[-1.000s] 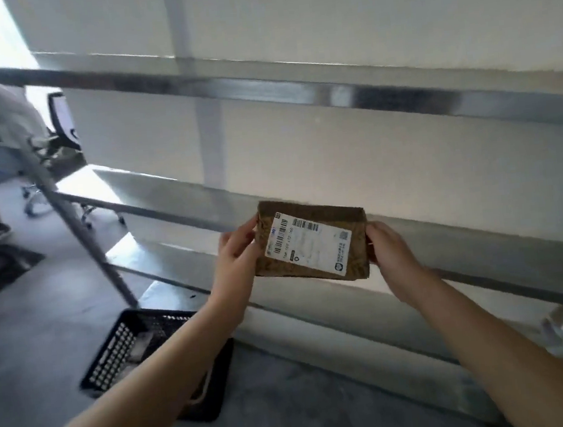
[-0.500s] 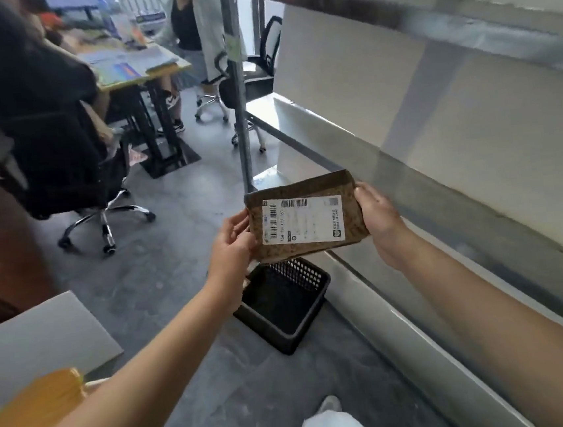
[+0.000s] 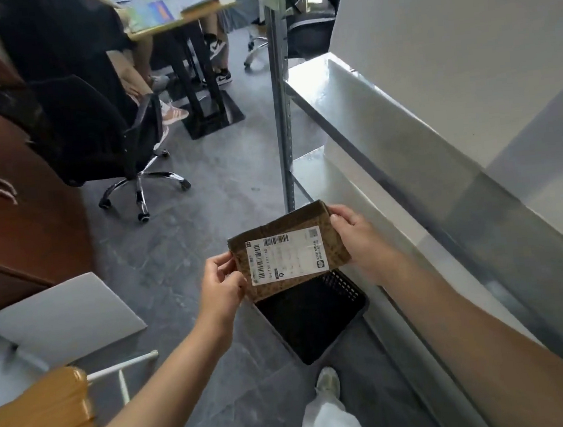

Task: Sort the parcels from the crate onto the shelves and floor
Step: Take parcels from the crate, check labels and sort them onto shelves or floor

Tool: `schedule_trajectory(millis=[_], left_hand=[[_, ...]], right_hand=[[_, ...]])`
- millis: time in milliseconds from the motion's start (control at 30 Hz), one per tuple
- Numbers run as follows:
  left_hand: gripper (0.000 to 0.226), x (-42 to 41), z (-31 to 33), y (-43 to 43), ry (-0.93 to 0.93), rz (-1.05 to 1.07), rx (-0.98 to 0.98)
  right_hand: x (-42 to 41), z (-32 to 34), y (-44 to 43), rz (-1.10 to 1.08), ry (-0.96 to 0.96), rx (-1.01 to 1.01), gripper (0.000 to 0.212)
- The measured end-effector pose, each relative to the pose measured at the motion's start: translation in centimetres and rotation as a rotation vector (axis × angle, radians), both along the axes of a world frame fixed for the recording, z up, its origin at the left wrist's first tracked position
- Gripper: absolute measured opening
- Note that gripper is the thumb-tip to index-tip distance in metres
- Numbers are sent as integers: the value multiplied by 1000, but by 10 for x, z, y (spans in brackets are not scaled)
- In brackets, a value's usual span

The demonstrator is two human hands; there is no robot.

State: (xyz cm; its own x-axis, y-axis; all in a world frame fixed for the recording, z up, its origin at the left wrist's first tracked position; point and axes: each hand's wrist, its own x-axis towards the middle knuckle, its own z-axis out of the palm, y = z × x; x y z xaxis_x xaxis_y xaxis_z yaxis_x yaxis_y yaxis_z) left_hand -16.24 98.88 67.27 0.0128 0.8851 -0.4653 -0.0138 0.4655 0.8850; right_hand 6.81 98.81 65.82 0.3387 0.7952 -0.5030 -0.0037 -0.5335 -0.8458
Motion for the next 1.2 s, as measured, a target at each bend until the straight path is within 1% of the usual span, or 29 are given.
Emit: schedule_trajectory(millis=[133,200,267,333,400,467,533,600,667,733,800,867,900,967,1100,1200], left_hand=[[35,37,-40,33,54,7,-86],[32,49,-66,46,73,22,-133],[31,56,-94,58,97,37,-183],[31,59,-127,69,121,35,-229],[29,59,-167,79,154,24,-270],[25,58,-218,89,191,1,-322],[22,58,-275,95,216,-18,-398],[21,60,-333,100,235,-23,-472],[22,63,-387,107,252,5,-524],[27,64,-437,115,272,28,-589],[39,66,-486,121,287,33,-644],[54,70,-522,124,307,29,-688],[57,71,-541,125,322,25,-700],[59,74,-576,128,368,3,-709],[74,77,-643,135,488,-137,-704],[74,74,-677,144,570,-183,-664]], right_hand=[[37,-38,41,107,67,-131,25],[44,-56,55,175,137,-151,20],[48,-86,63,225,172,-143,29],[49,-123,70,269,112,-148,43],[48,-167,77,304,-18,-167,59],[47,-212,84,328,-144,-192,70],[44,-258,89,391,-184,-229,74],[43,-308,91,460,-177,-306,82],[41,-361,95,482,-178,-354,87],[36,-410,99,486,-198,-379,89],[29,-459,103,479,-218,-401,88],[23,-504,108,458,-231,-414,89],[19,-526,110,454,-236,-423,89],[12,-569,116,458,-239,-439,90],[-1,-642,129,433,-252,-431,89],[-17,-678,136,432,-240,-445,90]])
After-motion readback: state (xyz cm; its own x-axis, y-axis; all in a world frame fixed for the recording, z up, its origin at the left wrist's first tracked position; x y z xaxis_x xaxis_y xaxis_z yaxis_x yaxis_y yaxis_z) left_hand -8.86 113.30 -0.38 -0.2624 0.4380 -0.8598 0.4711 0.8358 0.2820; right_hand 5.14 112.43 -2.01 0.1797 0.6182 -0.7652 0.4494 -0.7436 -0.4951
